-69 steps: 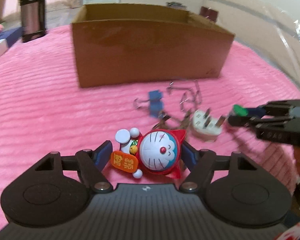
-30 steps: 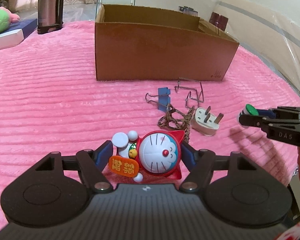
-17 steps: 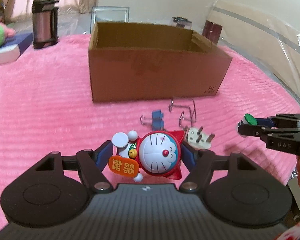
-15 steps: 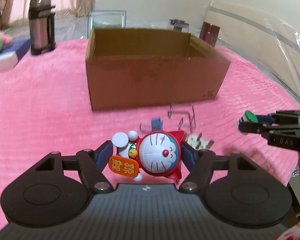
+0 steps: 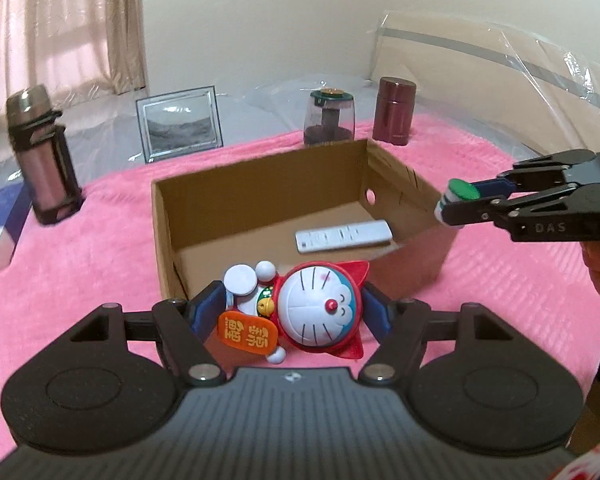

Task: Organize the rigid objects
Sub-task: 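Carry the bottle and keychain over the box and open both tools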

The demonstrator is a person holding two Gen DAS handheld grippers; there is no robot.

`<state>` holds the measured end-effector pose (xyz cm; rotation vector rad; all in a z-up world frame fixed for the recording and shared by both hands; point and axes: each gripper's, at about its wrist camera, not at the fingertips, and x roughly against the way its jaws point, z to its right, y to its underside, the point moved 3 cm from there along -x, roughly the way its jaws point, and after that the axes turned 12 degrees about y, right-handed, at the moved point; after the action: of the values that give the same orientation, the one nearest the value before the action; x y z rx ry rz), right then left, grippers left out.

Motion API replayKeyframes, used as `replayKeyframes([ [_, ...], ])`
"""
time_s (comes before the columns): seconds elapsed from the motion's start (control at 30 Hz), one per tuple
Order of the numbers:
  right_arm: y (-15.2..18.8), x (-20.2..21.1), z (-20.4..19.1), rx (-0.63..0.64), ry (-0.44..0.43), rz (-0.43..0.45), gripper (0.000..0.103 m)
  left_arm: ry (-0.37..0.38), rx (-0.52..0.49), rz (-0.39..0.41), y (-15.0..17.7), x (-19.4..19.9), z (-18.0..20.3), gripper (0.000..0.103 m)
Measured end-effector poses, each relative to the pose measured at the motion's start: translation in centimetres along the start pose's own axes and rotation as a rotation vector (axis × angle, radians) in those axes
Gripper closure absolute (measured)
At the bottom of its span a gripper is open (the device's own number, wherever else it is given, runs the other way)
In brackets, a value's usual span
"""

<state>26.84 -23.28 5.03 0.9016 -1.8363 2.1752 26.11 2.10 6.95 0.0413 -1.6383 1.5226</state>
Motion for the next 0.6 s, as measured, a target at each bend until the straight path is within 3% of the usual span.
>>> replayKeyframes([
  [0.33,-2.9,-8.2,1.9,0.053,-0.043,-0.123,0.076,0.021,-0.011,-0.102,-5.2,-7.5,-3.3,0.035],
  [0.6,-3.2,-14.6,2.5,0.067,-0.082,-0.284,0.076,-0.004,0.002,-0.210,-6.0,-13.9,-5.9,0.035],
])
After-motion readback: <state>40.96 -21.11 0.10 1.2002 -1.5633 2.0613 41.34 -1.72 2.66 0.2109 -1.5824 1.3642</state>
